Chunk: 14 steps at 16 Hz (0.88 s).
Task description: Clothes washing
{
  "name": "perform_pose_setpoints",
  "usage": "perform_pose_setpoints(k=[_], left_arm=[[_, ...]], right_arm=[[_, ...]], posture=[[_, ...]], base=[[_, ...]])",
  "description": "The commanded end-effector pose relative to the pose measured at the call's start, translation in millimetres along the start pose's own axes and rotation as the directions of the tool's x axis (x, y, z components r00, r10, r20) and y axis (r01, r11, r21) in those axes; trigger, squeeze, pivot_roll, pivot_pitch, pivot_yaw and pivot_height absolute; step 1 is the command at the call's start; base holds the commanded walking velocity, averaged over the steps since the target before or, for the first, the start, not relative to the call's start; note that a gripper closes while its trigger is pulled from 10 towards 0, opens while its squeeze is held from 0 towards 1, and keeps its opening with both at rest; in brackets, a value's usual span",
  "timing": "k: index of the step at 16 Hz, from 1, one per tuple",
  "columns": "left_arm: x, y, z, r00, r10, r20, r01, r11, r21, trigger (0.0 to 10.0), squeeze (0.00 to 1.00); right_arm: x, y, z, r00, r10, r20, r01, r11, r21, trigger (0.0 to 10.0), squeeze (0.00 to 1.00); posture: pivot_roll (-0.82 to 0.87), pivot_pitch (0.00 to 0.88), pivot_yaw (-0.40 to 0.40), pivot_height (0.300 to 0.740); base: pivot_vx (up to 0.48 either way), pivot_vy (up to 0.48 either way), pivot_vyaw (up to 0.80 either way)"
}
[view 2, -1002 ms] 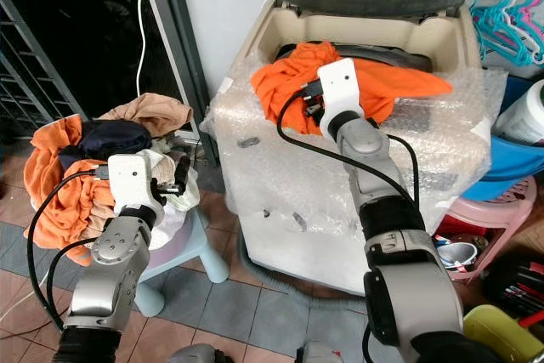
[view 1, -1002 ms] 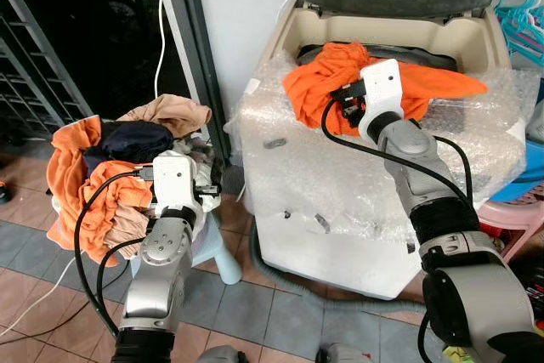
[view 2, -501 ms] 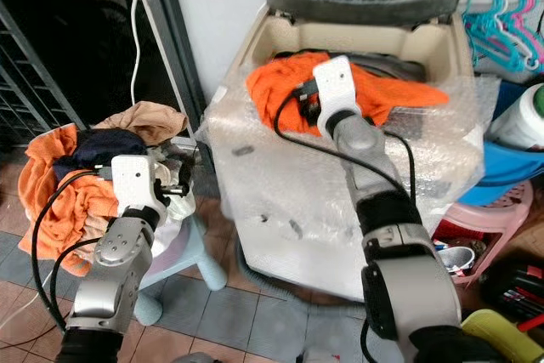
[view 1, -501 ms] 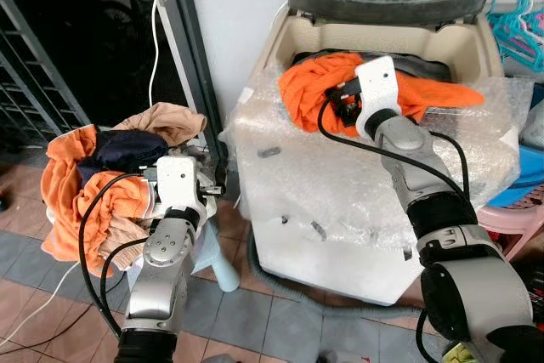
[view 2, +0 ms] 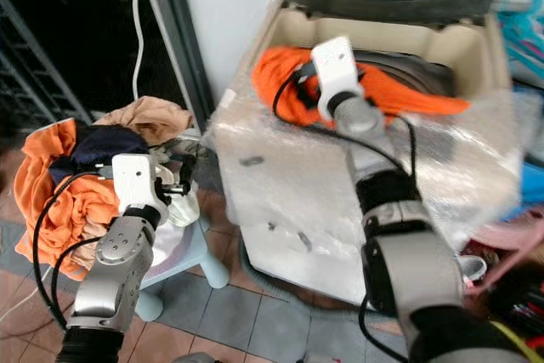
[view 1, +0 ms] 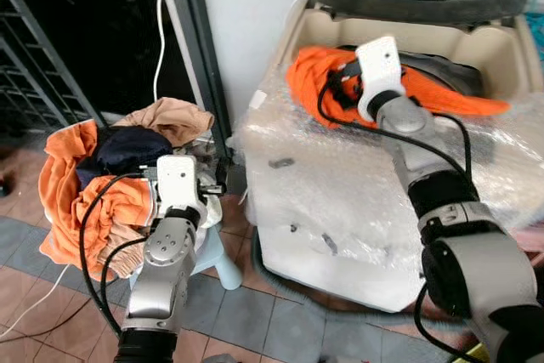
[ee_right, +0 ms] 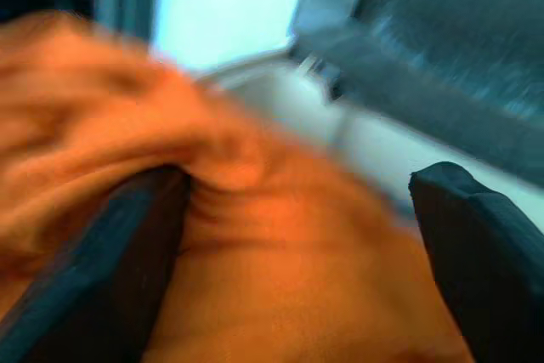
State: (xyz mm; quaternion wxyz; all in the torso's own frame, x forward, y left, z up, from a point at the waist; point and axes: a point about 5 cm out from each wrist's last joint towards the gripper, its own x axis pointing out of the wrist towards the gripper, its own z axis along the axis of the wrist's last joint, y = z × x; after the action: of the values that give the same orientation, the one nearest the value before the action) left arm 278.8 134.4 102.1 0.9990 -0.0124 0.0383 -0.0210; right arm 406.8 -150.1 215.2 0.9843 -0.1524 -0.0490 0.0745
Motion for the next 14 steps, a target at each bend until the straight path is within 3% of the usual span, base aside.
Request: perform_pose_setpoints(k=[1, 3, 5, 13, 14], left_arm=[[0.0, 3.5, 1.5, 1.000, 0.020, 0.004, -0.020, 1.000, 0.006, 10.0, 0.00], [0.0, 4.5, 0.5, 0.999, 0.034, -0.002, -0.034, 0.999, 0.011, 10.0, 0.00], [-0.1, 5.0, 0.2, 0.999, 0.040, -0.005, -0.040, 0.999, 0.009, 10.0, 0.00], [2.5, 3.7, -0.4, 0.999, 0.035, -0.012, -0.035, 0.999, 0.010, 10.0, 0.00], [2.7, 4.1, -0.3, 0.999, 0.038, -0.010, -0.038, 0.999, 0.009, 10.0, 0.00]], right_arm=[[4.4, -19.7, 37.3, 0.976, -0.142, 0.167, 0.139, 0.990, 0.033, 10.0, 1.00], [0.3, -24.4, 52.7, 0.945, -0.178, 0.275, 0.184, 0.983, 0.007, 10.0, 1.00], [-9.3, -17.8, 52.5, 0.929, -0.132, 0.346, 0.153, 0.988, -0.034, 10.0, 1.00], [-62.3, -0.3, -7.9, 0.962, -0.034, 0.271, 0.023, 0.999, 0.044, 10.0, 1.00], [-67.7, 2.4, -9.3, 0.962, -0.017, 0.271, 0.000, 0.998, 0.063, 10.0, 0.05]], posture=[[-0.01, 0.000, 0.068, 0.740], [-0.01, 0.000, 0.067, 0.740], [-0.01, 0.000, 0.065, 0.740], [-0.03, 0.000, 0.080, 0.740], [-0.03, 0.000, 0.081, 0.740]], base=[[0.000, 0.000, 0.00], [0.000, 0.000, 0.00], [0.000, 0.000, 0.00], [0.000, 0.000, 0.00], [0.000, 0.000, 0.00]])
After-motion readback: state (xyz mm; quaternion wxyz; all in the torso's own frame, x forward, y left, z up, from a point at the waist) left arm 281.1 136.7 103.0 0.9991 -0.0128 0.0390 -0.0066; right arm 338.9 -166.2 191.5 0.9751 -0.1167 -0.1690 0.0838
